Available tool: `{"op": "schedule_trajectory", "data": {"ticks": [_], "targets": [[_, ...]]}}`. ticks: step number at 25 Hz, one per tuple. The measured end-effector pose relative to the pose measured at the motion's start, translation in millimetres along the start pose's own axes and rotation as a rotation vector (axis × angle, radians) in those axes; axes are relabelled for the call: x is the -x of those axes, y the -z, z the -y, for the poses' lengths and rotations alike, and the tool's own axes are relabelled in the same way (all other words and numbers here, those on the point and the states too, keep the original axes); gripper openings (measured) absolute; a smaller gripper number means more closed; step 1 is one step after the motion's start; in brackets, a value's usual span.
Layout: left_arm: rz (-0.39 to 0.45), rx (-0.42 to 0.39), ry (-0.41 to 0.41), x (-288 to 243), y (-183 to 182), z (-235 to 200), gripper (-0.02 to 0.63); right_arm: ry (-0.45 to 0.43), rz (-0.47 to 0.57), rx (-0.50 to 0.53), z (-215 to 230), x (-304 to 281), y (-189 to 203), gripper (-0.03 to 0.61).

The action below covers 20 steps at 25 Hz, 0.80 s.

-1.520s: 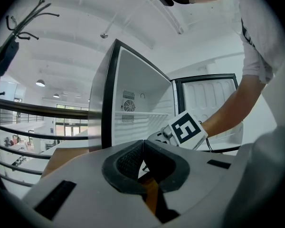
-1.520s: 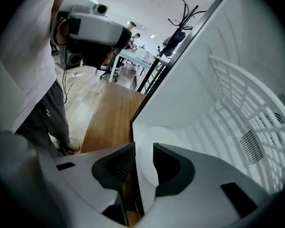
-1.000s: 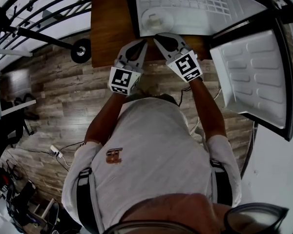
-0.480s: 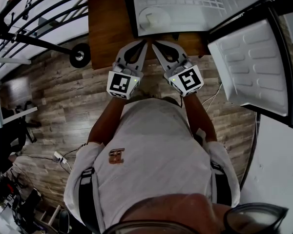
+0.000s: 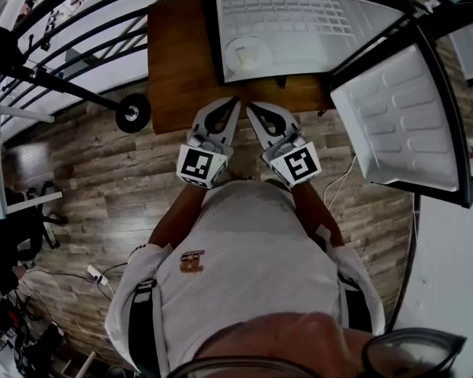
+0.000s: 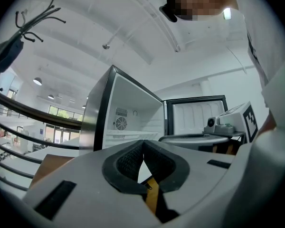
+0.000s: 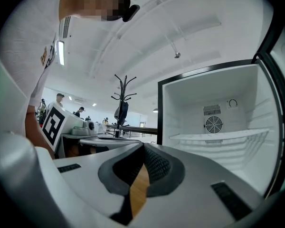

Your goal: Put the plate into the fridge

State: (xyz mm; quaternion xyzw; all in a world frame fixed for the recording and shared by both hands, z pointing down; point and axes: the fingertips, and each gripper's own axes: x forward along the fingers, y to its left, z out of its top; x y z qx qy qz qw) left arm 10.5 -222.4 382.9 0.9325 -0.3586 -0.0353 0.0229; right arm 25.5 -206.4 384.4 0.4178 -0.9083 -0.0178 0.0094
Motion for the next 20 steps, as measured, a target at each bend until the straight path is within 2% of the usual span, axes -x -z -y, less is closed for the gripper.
{"op": "schedule_trajectory", "data": {"ticks": [11,20], "targets": [[0.024,-0.037,0.014,3.2,-3.7,15.5,0.019,-0.007,0.025,-0.003,-2.0,8.7,-5.3,0.033],[0.034,-0.028,0.008,3.0,-12.0,22.8,0.020,-0.017,0.027,-0.007,-2.2,13.9,-6.5,0.033]]}}
